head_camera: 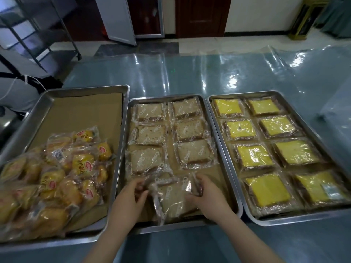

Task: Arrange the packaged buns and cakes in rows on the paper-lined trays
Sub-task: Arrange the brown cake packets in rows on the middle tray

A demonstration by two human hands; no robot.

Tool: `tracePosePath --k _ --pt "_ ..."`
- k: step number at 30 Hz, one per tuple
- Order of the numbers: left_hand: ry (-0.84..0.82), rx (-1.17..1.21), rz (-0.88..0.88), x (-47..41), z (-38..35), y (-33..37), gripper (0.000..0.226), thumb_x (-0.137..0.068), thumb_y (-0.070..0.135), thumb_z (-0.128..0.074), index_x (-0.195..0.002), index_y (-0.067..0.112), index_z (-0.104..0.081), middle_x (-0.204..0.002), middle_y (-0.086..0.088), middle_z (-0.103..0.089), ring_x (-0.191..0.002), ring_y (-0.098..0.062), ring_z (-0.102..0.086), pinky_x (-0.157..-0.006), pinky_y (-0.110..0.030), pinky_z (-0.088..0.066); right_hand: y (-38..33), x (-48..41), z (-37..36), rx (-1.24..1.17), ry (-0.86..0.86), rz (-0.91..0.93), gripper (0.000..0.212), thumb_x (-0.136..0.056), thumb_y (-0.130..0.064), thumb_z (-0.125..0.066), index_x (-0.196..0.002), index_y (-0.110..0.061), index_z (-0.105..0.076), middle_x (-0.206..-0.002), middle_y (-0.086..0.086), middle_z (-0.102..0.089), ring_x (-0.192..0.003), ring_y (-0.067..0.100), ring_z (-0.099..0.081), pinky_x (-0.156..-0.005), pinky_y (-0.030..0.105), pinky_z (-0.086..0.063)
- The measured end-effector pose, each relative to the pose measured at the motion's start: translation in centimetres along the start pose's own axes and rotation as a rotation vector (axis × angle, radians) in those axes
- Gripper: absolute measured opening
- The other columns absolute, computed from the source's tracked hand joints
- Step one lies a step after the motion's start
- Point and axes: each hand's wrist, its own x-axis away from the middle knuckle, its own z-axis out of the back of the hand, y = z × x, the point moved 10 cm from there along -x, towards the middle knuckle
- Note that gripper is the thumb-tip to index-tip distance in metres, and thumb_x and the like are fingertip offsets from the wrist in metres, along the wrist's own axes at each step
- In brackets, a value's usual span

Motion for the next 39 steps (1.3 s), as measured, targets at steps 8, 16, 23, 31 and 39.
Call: tracePosePath --k 8,16,23,31,39 --pt "-0.123 0.009 0.080 0.7 -2.6 -0.3 0.067 -0.078 0.043 -0.071 -0.135 0.040 -0.036 -0.088 0.014 -0.056 -0.074 -0.003 -0.056 -0.058 -0.020 -0.038 1.5 2.5 7.2 0.150 0.245 0.017 0.040 -0.080 -0.013 -0.072 -0.113 -0.021 -0.051 -0.099 -0.006 -0.061 -0.087 0.009 -0.059 -0.077 0.031 -0.050" --pt "0.115 -0.225 0.009 1.5 -0.7 0.4 0.031 -0.079 0.052 -0.062 -0.092 0.026 -0.052 -0.116 -0.004 -0.038 -0.108 -0.024 -0.042 -0.085 -0.032 -0.038 -0.6 3.7 6.1 0.839 0.396 0.127 0.092 -0.091 -0.042 -0.053 -0.150 -0.008 0.008 -0.159 0.012 0.006 -0.145 0.030 0.012 -0.119 0.040 -0.003" --pt "-0.051 -0.317 -0.371 2.4 -2.6 3.6 0.037 -0.084 0.049 -0.056 -0.118 0.035 -0.050 -0.156 0.003 -0.015 -0.144 -0.017 0.000 -0.114 -0.042 -0.011 -1.2 0.9 0.5 0.910 0.111 0.335 0.072 -0.095 -0.045 -0.044 -0.151 -0.033 0.000 -0.158 0.002 0.019 -0.135 0.024 0.036 -0.111 0.039 0.017" --pt "-0.394 -0.539 -0.360 3.1 -5.7 2.0 0.057 -0.087 0.068 -0.019 -0.132 0.061 0.015 -0.150 0.018 0.023 -0.138 -0.015 0.028 -0.110 -0.039 0.015 0.9 0.5 -0.4 0.854 -0.036 0.283 0.063 -0.096 -0.048 -0.039 -0.146 -0.051 -0.001 -0.157 -0.002 0.020 -0.138 0.025 0.031 -0.111 0.040 0.018" --pt "-0.466 -0.559 -0.197 5.4 -5.6 1.0 0.073 -0.072 0.083 -0.009 -0.125 0.058 0.034 -0.146 0.012 0.035 -0.137 -0.029 0.026 -0.113 -0.048 0.002 2.0 0.9 -0.9 0.904 -0.138 0.261 0.061 -0.094 -0.061 -0.029 -0.140 -0.059 0.011 -0.154 0.001 0.027 -0.134 0.029 0.037 -0.112 0.045 0.018"
